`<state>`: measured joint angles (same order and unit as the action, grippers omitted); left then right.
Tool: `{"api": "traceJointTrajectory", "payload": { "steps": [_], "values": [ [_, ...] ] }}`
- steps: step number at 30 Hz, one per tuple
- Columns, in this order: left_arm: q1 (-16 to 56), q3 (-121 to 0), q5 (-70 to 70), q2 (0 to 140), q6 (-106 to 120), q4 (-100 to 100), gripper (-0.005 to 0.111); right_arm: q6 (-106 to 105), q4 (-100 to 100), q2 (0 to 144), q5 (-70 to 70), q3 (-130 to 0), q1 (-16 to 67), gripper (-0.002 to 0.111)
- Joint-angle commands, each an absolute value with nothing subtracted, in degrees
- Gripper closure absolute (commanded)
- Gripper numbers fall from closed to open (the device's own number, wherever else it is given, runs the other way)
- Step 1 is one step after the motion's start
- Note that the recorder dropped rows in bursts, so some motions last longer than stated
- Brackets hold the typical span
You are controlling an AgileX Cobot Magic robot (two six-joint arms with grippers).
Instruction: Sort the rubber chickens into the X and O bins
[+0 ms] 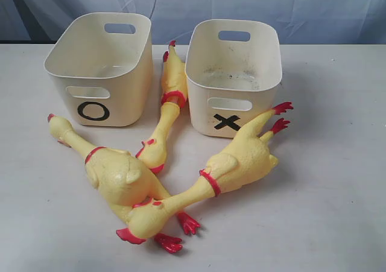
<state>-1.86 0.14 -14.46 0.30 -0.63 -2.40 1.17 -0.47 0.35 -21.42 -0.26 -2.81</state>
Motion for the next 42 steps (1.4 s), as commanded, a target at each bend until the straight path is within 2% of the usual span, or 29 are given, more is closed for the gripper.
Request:
{"api": "traceJointTrajectory", "payload": {
  "steps": [1,20,25,32,42],
  "values": [
    [-1.66,0.0,-13.66,0.0,-0.97,-2.29,0.107,1.19,-0.52,0.0,-20.62,0.0,-2.51,0.107],
    [-1.66,0.0,-13.66,0.0,-0.97,-2.29,0.107,1.19,-2.71,0.0,-17.71,0.0,-2.52,0.107],
    [-1.66,0.0,-13.66,0.0,-0.97,-2.29,0.107,0.0,-3.78,0.0,-0.86,0.0,-2.52,0.107],
    [-1.66,0.0,-13.66,0.0,-0.97,-2.29,0.107,0.0,-0.31,0.0,39.8,0.0,-2.12,0.107],
    [-1.66,0.0,-13.66,0.0,-0.97,-2.29,0.107,10.19,-4.5,0.0,46.05,-15.92,3.08,0.107]
  ]
}}
